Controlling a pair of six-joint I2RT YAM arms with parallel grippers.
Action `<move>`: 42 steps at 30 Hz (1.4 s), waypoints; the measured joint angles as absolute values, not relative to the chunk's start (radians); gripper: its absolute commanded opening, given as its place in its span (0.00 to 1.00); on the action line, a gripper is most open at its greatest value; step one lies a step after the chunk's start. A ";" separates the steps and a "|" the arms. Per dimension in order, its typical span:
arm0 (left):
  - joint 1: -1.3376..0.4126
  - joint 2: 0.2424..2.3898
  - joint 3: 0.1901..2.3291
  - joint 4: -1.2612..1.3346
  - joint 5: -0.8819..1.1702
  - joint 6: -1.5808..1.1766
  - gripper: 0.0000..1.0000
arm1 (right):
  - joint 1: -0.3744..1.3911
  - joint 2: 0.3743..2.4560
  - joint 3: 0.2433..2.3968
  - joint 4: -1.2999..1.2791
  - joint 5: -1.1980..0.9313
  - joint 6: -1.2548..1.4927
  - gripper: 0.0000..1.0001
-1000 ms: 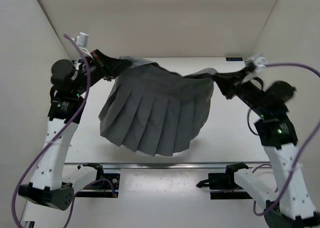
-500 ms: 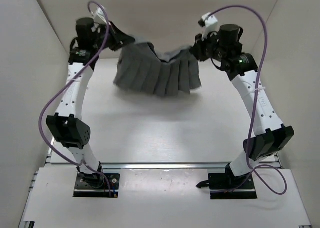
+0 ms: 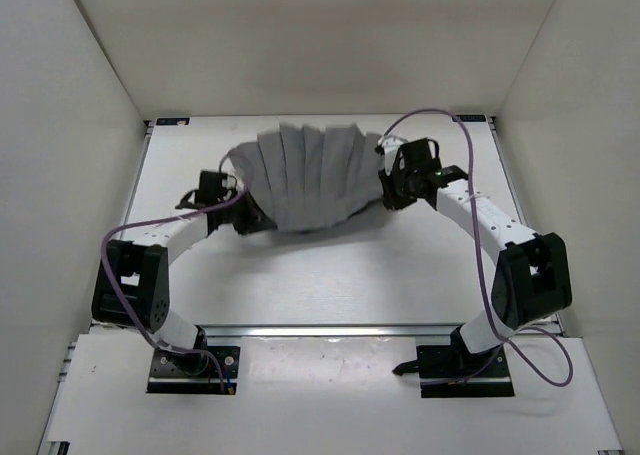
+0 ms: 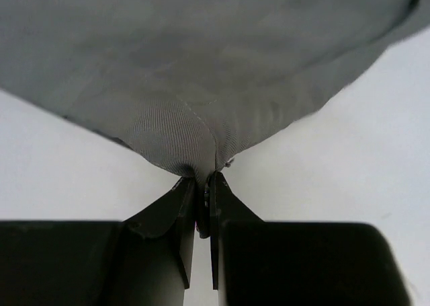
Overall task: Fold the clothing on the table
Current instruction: Flatten the skirt out, then fold the skirt
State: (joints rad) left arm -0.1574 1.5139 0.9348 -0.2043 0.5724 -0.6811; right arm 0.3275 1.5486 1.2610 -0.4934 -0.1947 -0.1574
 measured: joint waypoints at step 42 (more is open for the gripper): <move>-0.236 0.847 0.641 -0.480 0.487 -0.854 0.00 | 0.382 0.959 1.056 -0.975 -0.375 -0.009 0.00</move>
